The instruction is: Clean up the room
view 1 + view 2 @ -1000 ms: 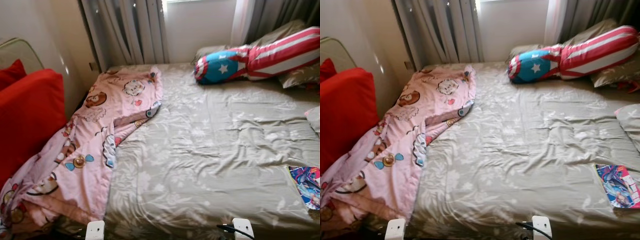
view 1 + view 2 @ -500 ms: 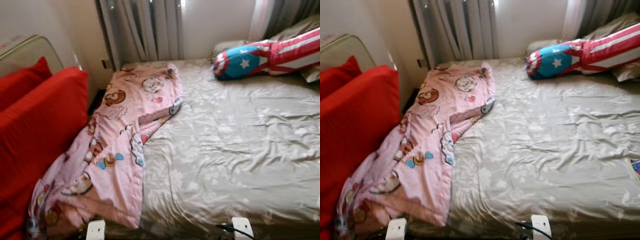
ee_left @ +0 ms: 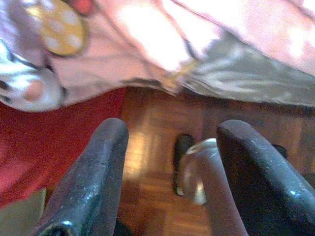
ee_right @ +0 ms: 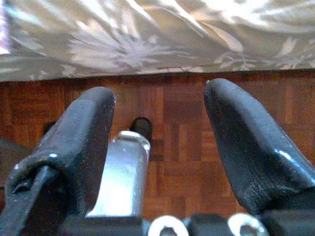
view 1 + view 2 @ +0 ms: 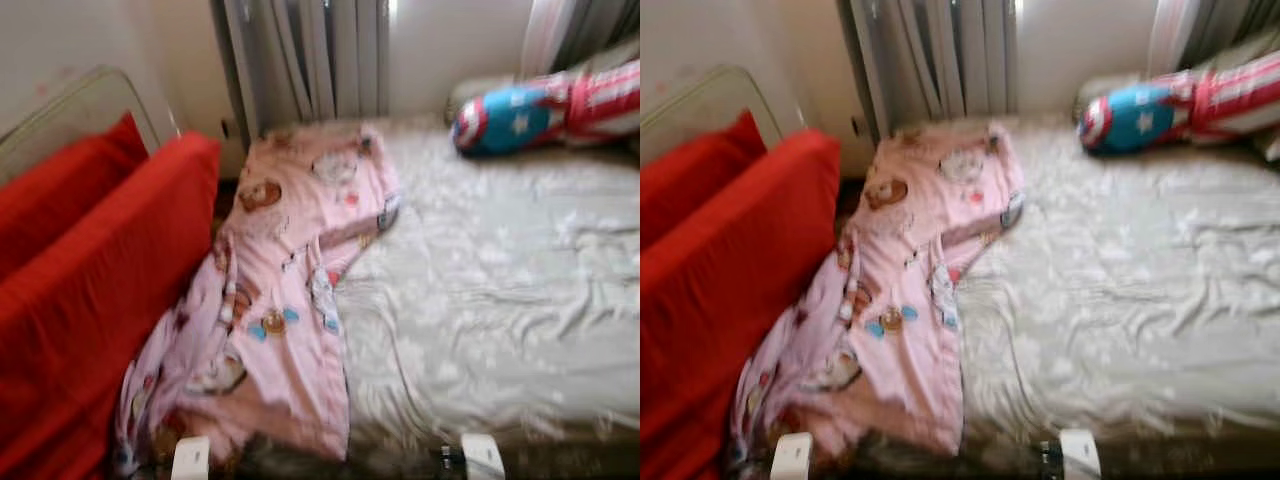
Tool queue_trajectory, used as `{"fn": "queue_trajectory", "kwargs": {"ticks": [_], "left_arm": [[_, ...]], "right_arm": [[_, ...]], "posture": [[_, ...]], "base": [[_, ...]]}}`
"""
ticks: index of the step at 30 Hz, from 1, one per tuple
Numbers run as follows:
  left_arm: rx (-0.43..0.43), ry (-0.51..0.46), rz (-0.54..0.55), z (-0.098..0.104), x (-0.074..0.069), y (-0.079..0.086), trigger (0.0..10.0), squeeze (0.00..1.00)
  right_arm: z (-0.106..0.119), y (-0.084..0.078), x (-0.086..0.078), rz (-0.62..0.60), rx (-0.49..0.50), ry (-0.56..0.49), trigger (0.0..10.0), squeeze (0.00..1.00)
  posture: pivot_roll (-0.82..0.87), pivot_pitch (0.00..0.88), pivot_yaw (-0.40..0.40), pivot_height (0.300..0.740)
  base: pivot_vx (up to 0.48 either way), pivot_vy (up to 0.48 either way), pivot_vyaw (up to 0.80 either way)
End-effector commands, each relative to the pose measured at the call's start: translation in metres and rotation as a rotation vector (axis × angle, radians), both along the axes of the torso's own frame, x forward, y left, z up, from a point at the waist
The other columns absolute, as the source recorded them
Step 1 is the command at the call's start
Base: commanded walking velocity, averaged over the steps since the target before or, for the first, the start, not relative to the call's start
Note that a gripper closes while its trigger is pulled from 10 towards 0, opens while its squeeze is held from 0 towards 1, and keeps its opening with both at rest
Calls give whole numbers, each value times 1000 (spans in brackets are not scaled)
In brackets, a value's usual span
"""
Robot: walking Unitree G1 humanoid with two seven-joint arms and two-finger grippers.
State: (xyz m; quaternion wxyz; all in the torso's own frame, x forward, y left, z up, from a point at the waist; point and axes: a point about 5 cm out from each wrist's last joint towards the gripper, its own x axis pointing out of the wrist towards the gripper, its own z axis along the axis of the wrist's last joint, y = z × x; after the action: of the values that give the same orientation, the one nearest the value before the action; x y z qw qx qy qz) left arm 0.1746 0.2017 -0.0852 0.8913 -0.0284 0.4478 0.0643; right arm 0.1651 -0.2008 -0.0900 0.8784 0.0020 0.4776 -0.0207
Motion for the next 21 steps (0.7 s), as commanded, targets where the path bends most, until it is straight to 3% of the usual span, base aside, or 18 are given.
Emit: {"fn": "queue_trajectory", "kwargs": {"ticks": [1, 4, 21], "left_arm": [[29, 20, -5, -1, -5, 9, 10000, 0], [31, 19, -7, -1, -5, 8, 10000, 0], [29, 17, -12, 0, -4, 9, 10000, 0]], "right_arm": [[0, 12, 4, 17, 27, -10, 10000, 0], [0, 12, 4, 24, 24, -13, 10000, 0], [1, 13, 5, 23, 25, -20, 10000, 0]], "posture": [[-48, 0, 56, 740], [-48, 0, 55, 740], [-48, 0, 57, 740]], "base": [[0, 0, 0], [0, 0, 160], [0, 0, 800]]}}
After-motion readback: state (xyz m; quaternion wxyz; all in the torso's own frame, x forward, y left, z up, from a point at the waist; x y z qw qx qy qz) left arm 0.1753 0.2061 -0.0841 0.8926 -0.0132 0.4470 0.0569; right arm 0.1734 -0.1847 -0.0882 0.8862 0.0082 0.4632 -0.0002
